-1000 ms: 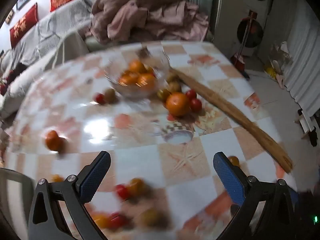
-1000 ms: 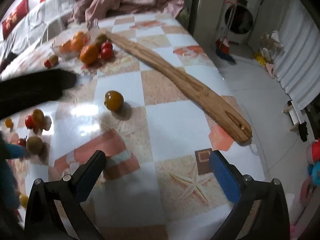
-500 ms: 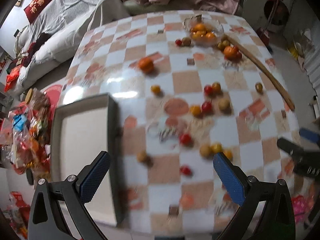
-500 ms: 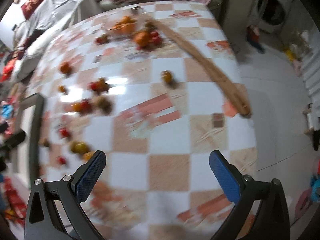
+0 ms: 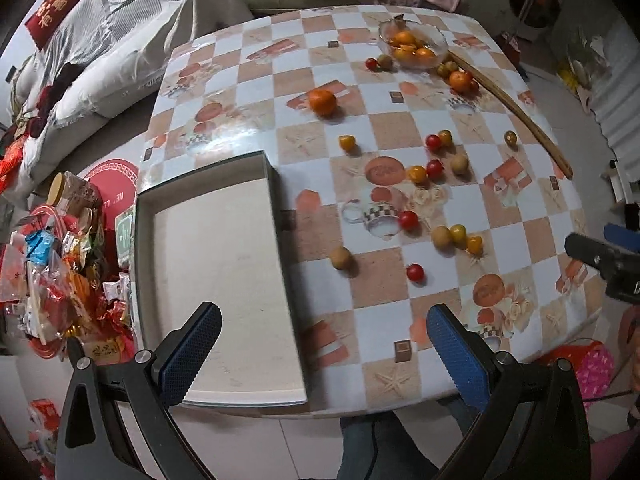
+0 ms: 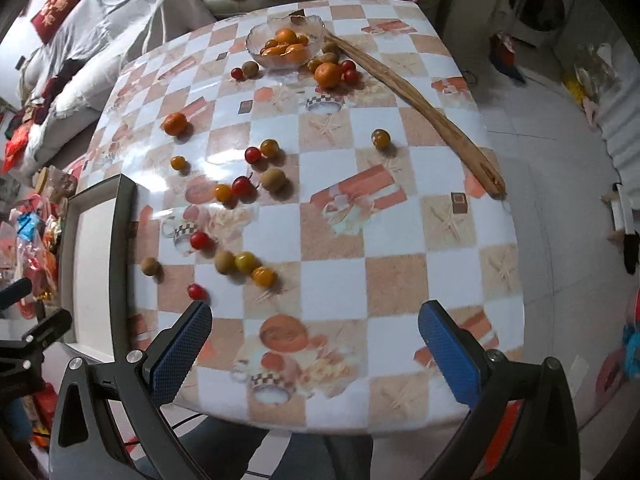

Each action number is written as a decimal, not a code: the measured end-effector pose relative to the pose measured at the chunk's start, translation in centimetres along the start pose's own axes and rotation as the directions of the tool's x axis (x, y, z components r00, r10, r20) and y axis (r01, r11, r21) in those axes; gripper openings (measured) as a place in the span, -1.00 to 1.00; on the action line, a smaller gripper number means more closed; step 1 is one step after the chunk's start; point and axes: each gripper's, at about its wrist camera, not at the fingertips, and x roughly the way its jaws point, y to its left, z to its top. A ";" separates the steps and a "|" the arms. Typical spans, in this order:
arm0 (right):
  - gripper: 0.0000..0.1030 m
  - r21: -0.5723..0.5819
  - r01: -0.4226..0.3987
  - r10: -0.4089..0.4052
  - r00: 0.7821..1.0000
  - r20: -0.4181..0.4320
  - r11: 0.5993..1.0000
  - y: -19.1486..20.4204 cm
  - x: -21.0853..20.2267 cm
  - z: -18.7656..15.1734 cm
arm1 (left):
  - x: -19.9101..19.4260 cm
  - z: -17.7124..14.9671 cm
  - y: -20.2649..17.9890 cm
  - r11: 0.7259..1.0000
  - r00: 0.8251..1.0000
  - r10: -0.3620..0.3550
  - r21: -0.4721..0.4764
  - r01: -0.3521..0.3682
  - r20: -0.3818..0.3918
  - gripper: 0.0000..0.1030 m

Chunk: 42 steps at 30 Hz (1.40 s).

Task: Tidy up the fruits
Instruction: 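Move both tools over the scattered fruit on the table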

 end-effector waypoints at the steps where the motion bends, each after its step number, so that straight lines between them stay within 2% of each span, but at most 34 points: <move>1: 1.00 0.006 0.002 -0.002 1.000 -0.003 1.000 0.5 -0.2 0.0 | 0.0 0.2 0.3 1.000 1.000 0.001 0.005 -0.001 0.004 1.00; 10: 1.00 0.021 0.047 -0.048 0.999 0.014 0.999 3.3 -2.0 0.9 | -1.4 1.9 1.9 0.999 0.997 -0.013 0.041 0.010 0.080 1.00; 22: 1.00 0.014 0.087 -0.088 0.996 0.014 0.996 6.3 -2.1 0.8 | -1.2 1.9 4.2 0.999 0.995 -0.031 0.035 0.027 0.100 1.00; 42: 1.00 0.095 0.110 -0.111 0.994 0.005 0.989 5.9 -2.1 -1.2 | -0.5 1.9 3.2 0.990 0.993 -0.068 0.126 0.055 0.098 1.00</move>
